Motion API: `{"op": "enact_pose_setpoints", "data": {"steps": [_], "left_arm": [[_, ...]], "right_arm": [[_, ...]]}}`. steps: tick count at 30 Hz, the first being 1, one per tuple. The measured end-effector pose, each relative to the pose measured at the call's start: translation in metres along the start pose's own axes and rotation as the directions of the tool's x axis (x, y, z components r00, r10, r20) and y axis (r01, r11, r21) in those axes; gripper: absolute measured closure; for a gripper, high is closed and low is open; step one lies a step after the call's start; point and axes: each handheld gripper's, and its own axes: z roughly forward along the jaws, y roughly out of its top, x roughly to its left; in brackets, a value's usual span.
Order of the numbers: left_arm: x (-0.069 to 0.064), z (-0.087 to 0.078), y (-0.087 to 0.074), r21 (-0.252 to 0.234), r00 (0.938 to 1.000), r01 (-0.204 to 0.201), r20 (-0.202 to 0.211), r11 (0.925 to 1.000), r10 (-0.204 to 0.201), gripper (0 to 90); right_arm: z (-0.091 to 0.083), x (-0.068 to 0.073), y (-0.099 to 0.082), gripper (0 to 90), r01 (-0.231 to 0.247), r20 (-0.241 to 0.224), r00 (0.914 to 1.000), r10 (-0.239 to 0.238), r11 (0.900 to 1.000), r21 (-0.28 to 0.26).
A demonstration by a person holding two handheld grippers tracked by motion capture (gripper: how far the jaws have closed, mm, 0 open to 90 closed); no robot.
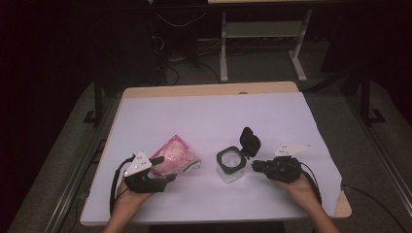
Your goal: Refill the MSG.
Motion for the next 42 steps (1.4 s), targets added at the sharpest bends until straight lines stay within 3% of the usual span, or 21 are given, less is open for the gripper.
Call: {"op": "enact_pose_setpoints", "data": {"steps": [5, 10, 14, 19, 27, 32, 42], "left_arm": [[0.005, -0.004, -0.001, -0.04, 0.9984, 0.044, 0.037, 0.9982, -0.043, 45.5], [0.008, -0.006, -0.001, -0.046, 0.9964, 0.065, 0.058, 0.9968, -0.063, 66.3], [0.01, -0.006, 0.0, -0.04, 0.9941, 0.076, 0.081, 0.9963, -0.073, 75.0], [0.014, -0.005, 0.002, -0.048, 0.9936, 0.086, 0.078, 0.9952, -0.082, 89.3], [0.025, -0.013, 0.012, -0.069, 0.9942, 0.082, 0.076, 0.9943, -0.077, 90.0], [0.036, -0.021, 0.023, -0.117, 0.9932, 0.099, 0.073, 0.9882, -0.091, 90.0], [0.045, -0.034, 0.052, -0.171, 0.9956, 0.062, 0.08, 0.9833, -0.049, 90.0]], "right_arm": [[0.0, 0.0, 0.0, 80.0, -0.001, 0.0, 1.0, 0.001, 1.0, 0.002], [-0.001, -0.001, 0.0, 80.1, -0.002, 0.002, 1.0, 0.002, 1.0, 0.0], [-0.001, 0.0, 0.0, 80.1, -0.001, 0.003, 1.0, 0.001, 1.0, 0.0], [-0.001, 0.0, 0.0, 80.0, 0.0, 0.003, 1.0, 0.0, 1.0, -0.003], [-0.004, 0.0, 0.0, 80.0, -0.003, 0.005, 1.0, 0.003, 1.0, -0.008], [-0.006, 0.002, 0.0, 80.0, -0.004, 0.004, 1.0, 0.004, 0.9999, -0.013], [-0.014, 0.009, -0.001, 80.0, 0.004, 0.01, 0.9999, -0.004, 0.9997, -0.025]]}}
